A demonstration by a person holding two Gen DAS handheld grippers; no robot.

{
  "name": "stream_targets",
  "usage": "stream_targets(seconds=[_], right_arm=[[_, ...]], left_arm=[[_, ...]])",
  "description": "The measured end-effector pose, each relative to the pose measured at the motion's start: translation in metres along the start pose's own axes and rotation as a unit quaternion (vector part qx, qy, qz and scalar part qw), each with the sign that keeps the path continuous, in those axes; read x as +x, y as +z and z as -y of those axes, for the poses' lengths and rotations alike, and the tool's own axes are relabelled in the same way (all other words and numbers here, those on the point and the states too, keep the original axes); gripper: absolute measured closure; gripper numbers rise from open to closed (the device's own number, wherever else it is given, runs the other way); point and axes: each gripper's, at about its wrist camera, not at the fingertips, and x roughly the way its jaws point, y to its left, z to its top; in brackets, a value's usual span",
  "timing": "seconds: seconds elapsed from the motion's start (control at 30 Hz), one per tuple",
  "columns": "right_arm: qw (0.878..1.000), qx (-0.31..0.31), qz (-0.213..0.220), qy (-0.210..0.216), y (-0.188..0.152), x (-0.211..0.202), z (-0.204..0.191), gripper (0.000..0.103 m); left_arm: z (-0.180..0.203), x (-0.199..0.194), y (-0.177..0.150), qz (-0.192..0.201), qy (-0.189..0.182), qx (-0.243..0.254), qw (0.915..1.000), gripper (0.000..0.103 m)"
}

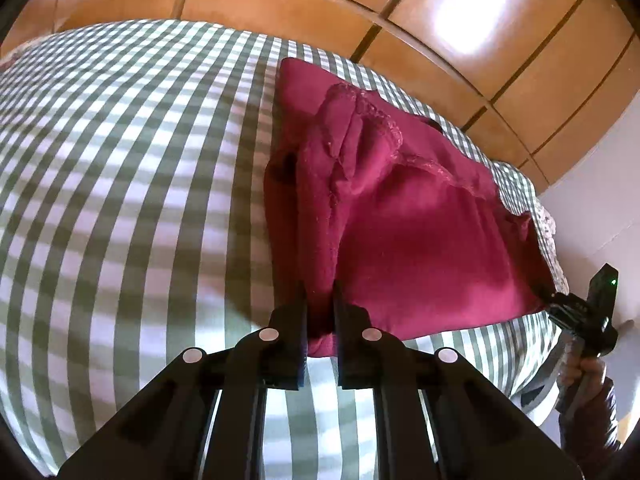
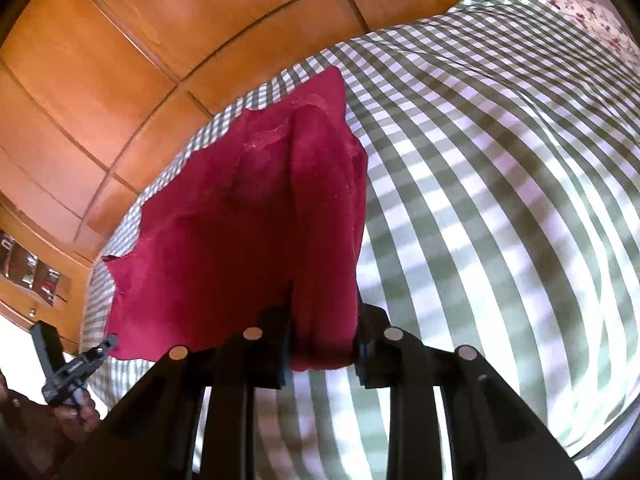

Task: Fold small clothes
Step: 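Grasp the hem with the left tool while the right tool grasps the hem beside it, then lift the hem with both tools and fold it toward the collar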

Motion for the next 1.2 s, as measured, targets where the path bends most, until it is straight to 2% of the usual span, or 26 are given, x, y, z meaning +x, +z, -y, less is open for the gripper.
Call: stream_targets(seconds=[0.3, 0.4, 0.43, 0.47, 0.5, 0.53, 0.57, 0.6, 0.77, 0.9, 0.93, 0.97, 1.0, 1.03, 1.07, 1.13, 1.2], right_arm=[[0.999, -0.017, -0.048, -0.015, -0.051, -0.036, 0.018, 0.081], [0.998, -0.023, -0.057, -0.014, -0.062, -0.045, 0.019, 0.081], [0.998, -0.026, -0.058, -0.014, -0.063, -0.046, 0.018, 0.080], [0.998, -0.031, -0.055, -0.016, -0.062, -0.047, 0.017, 0.076], [0.998, -0.035, -0.048, -0.021, -0.059, -0.047, 0.015, 0.072], [0.998, -0.035, -0.042, -0.023, -0.056, -0.048, 0.014, 0.062], [0.999, -0.035, -0.029, -0.026, -0.050, -0.049, 0.013, 0.052], [0.999, -0.036, -0.021, -0.030, -0.045, -0.049, 0.012, 0.049], [0.997, -0.059, 0.017, -0.055, -0.014, -0.042, 0.001, 0.044], [0.994, -0.081, 0.029, -0.067, 0.005, -0.025, -0.009, 0.044], [0.994, -0.085, 0.028, -0.069, 0.007, -0.021, -0.010, 0.047], [0.993, -0.091, 0.021, -0.070, 0.009, -0.014, -0.013, 0.055], [0.993, -0.097, 0.013, -0.070, 0.010, -0.009, -0.015, 0.062], [0.992, -0.104, 0.007, -0.072, 0.009, -0.007, -0.016, 0.077], [0.990, -0.115, 0.001, -0.080, 0.007, -0.006, -0.018, 0.087], [0.990, -0.115, 0.003, -0.083, 0.005, -0.009, -0.017, 0.099], [0.991, -0.102, 0.016, -0.080, 0.003, -0.025, -0.014, 0.099]], left_arm=[[0.012, -0.039, -0.067, -0.044, -0.032, 0.006, 0.9985, 0.095], [0.019, -0.044, -0.074, -0.048, -0.019, 0.023, 0.9984, 0.093], [0.020, -0.045, -0.072, -0.048, -0.013, 0.027, 0.9984, 0.093], [0.022, -0.045, -0.069, -0.045, -0.004, 0.031, 0.9985, 0.087], [0.024, -0.046, -0.062, -0.035, 0.009, 0.040, 0.9986, 0.076], [0.026, -0.047, -0.057, -0.026, 0.016, 0.046, 0.9985, 0.069], [0.028, -0.047, -0.050, -0.015, 0.026, 0.051, 0.9983, 0.054], [0.032, -0.046, -0.041, -0.002, 0.034, 0.058, 0.9977, 0.049], [0.046, -0.023, -0.013, 0.009, 0.039, 0.089, 0.9952, 0.049], [0.050, -0.002, 0.005, 0.006, 0.037, 0.086, 0.9956, 0.051], [0.051, -0.002, 0.005, 0.006, 0.033, 0.083, 0.9960, 0.057], [0.052, -0.001, 0.007, 0.007, 0.029, 0.084, 0.9961, 0.073], [0.055, -0.003, 0.008, 0.010, 0.025, 0.089, 0.9957, 0.080], [0.058, -0.006, 0.008, 0.017, 0.022, 0.094, 0.9952, 0.091], [0.059, -0.009, 0.006, 0.023, 0.019, 0.097, 0.9948, 0.094], [0.059, -0.018, 0.004, 0.034, 0.011, 0.099, 0.9944, 0.096], [0.055, -0.029, 0.001, 0.043, 0.005, 0.094, 0.9946, 0.096]])
